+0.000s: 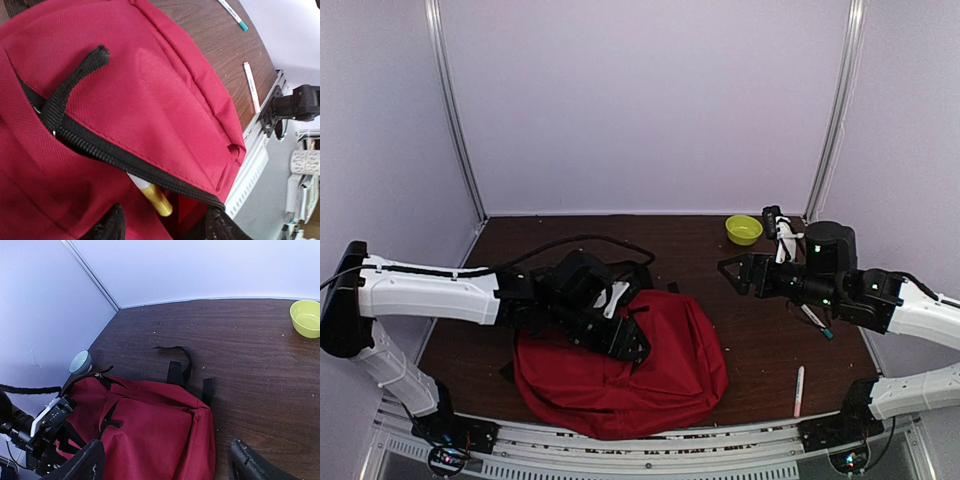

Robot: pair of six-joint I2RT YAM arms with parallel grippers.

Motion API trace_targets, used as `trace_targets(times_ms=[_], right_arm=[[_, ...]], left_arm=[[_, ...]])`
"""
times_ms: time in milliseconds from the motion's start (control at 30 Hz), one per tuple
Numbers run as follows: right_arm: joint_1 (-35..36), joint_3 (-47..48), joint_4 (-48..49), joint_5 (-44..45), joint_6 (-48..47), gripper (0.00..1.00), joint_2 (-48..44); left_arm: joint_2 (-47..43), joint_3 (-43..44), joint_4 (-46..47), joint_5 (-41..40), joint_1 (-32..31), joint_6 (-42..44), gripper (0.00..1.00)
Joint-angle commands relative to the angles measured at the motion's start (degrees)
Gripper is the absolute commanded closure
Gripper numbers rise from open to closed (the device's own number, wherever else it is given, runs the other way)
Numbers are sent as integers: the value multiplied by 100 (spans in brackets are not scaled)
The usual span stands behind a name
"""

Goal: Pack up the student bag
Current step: Place the pen in the lower front pocket of the bag.

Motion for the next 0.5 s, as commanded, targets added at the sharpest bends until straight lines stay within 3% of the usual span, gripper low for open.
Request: trace_targets(times_ms=[0, 467], right_arm=[[-18, 5, 47, -52, 45, 15, -26], [-22, 183, -356, 453, -185, 15, -36]], left_arm=[[-217, 554, -661, -723, -321, 686, 42], [-334, 474, -1177, -2203, -451, 454, 52]])
